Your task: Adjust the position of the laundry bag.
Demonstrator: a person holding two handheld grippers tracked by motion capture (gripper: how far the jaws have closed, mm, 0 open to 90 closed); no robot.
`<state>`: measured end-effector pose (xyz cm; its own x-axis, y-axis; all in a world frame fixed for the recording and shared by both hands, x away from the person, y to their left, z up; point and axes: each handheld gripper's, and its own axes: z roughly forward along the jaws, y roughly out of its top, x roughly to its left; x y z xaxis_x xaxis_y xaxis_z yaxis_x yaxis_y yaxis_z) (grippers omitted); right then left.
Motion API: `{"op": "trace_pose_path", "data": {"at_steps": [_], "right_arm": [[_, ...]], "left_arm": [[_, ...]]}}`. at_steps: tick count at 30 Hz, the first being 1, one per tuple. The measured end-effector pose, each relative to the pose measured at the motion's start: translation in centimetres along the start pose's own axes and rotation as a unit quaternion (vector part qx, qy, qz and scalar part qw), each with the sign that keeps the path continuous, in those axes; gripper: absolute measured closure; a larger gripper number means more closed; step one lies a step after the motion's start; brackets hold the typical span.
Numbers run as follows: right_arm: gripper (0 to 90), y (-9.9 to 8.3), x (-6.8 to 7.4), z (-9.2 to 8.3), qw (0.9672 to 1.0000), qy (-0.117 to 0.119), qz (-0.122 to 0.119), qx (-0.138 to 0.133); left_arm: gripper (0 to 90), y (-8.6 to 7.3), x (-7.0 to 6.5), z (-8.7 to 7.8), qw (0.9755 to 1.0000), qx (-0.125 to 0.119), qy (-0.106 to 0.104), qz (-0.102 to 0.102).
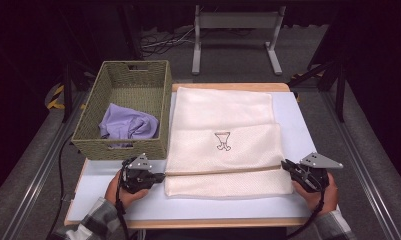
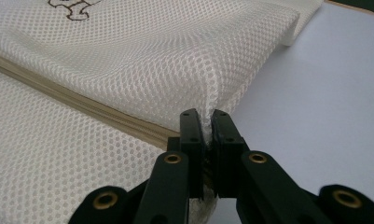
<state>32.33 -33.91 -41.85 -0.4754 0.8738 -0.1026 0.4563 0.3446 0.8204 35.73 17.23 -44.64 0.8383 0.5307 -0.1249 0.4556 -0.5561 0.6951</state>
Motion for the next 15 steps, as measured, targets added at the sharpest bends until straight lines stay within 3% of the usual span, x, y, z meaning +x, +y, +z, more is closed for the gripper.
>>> {"op": "trace_pose_path", "data": {"at_steps": [4, 11, 15], "right_arm": [[85.4, 0.06, 0.15, -0.05, 1.0000, 0.000, -0.002, -0.001], [83.9, -0.30, -0.04, 0.02, 0.9999, 0.013, -0.003, -0.003], [76.1, -0.56, -0.14, -0.09, 0.9999, 0.015, -0.001, -0.004]], "left_arm": [[87.2, -0.21, 0.09, -0.03, 1.0000, -0.007, 0.000, 0.001], [86.7, -0.35, -0.36, 0.13, 0.9994, -0.009, 0.016, 0.030], [83.0, -0.59, -0.46, -0.23, 0.9988, -0.021, 0.025, 0.037]]}}
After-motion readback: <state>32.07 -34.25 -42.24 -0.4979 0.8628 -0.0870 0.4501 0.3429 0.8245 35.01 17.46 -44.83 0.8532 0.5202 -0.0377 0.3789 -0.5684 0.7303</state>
